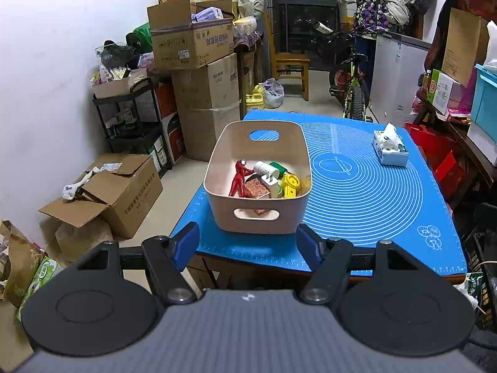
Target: Organize rigid objects
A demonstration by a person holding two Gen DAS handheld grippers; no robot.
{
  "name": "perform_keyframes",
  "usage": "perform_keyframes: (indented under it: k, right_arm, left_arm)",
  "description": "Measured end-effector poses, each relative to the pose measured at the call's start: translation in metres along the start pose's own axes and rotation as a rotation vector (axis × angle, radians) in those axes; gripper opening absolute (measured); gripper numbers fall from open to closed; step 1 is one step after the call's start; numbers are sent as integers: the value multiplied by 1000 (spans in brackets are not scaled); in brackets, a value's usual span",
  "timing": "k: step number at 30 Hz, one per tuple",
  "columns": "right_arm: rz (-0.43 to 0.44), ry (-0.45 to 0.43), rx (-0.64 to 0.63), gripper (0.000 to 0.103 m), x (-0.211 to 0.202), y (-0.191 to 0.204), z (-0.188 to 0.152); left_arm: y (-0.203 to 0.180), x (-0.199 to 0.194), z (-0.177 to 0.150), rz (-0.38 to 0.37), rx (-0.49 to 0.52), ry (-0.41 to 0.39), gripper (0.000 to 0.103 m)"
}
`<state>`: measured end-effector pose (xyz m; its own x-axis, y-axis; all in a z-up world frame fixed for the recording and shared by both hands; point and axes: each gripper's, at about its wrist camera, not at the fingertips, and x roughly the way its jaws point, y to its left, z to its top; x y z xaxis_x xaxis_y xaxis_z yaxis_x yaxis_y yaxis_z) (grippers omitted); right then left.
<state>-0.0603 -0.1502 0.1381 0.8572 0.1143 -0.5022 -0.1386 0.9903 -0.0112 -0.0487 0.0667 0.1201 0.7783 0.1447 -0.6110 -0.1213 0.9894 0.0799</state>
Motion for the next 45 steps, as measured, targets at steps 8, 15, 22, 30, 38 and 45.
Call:
perform_keyframes:
  k: [8, 15, 22, 30, 38, 45]
  right_arm:
    - [2, 10, 5, 101, -11, 1, -26]
    - [26, 20, 35, 101, -9, 5, -47]
    - [40, 24, 16, 101, -4, 12, -67]
    - [41, 28, -7, 101, 2, 20, -84]
    - [52, 26, -22, 101, 9, 23, -89]
    - [56, 30, -30, 101, 15, 26, -95]
  left_arm:
    - [-4, -2, -22, 0, 20, -9, 70]
    - [-7, 1, -43, 1, 32, -7, 70]
    - [-13, 8, -64, -11, 42, 10, 71]
    - [-24, 20, -81, -15, 58, 18, 71]
    - [-25, 31, -85, -25, 29, 8, 71]
    - [-24, 38, -90, -33, -4, 24, 71]
